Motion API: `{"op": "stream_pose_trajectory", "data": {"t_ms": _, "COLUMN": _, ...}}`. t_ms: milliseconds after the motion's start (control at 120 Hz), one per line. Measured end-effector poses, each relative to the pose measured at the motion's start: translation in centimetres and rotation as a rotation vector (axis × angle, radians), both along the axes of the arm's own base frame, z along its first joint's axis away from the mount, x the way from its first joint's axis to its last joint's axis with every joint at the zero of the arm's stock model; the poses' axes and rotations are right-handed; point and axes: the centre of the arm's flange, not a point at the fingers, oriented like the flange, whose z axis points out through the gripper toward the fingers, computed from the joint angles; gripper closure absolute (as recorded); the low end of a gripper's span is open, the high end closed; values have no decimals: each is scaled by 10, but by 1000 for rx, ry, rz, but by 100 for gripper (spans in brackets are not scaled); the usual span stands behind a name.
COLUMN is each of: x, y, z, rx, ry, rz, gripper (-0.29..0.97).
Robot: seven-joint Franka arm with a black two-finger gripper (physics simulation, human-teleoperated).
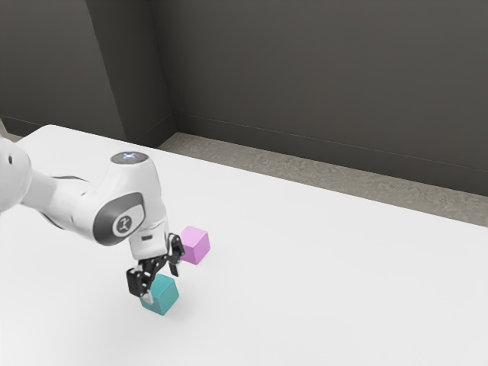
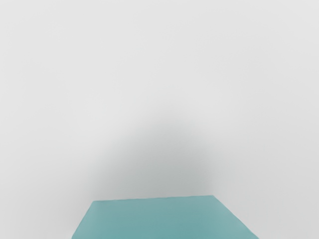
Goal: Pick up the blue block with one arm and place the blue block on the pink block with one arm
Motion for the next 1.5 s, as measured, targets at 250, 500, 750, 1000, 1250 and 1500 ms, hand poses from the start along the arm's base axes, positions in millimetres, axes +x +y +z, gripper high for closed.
{"op": "stream_pose_trajectory", "data": {"t_ms": 250, "x": 5, "y": 20, "z": -29, "rx": -4, "ry": 11, "rz": 8, "gripper": 0}}
{"op": "stream_pose_trajectory", "data": {"t_ms": 500, "x": 7, "y": 17, "z": -31, "rx": -7, "ry": -9, "rz": -24, "gripper": 24}}
{"op": "stream_pose_trajectory", "data": {"t_ms": 750, "x": 6, "y": -53, "z": 58, "rx": -14, "ry": -169, "rz": -177, "gripper": 36}}
{"op": "stream_pose_trajectory", "data": {"t_ms": 1000, "x": 91, "y": -11, "z": 101, "rx": -26, "ry": -197, "rz": -97, "gripper": 38}}
{"op": "stream_pose_trajectory", "data": {"t_ms": 1250, "x": 134, "y": 21, "z": 71, "rx": -42, "ry": -142, "rz": -77, "gripper": 39}}
{"op": "stream_pose_trajectory", "data": {"t_ms": 1500, "x": 141, "y": 40, "z": 43, "rx": -54, "ry": -94, "rz": -75, "gripper": 39}}
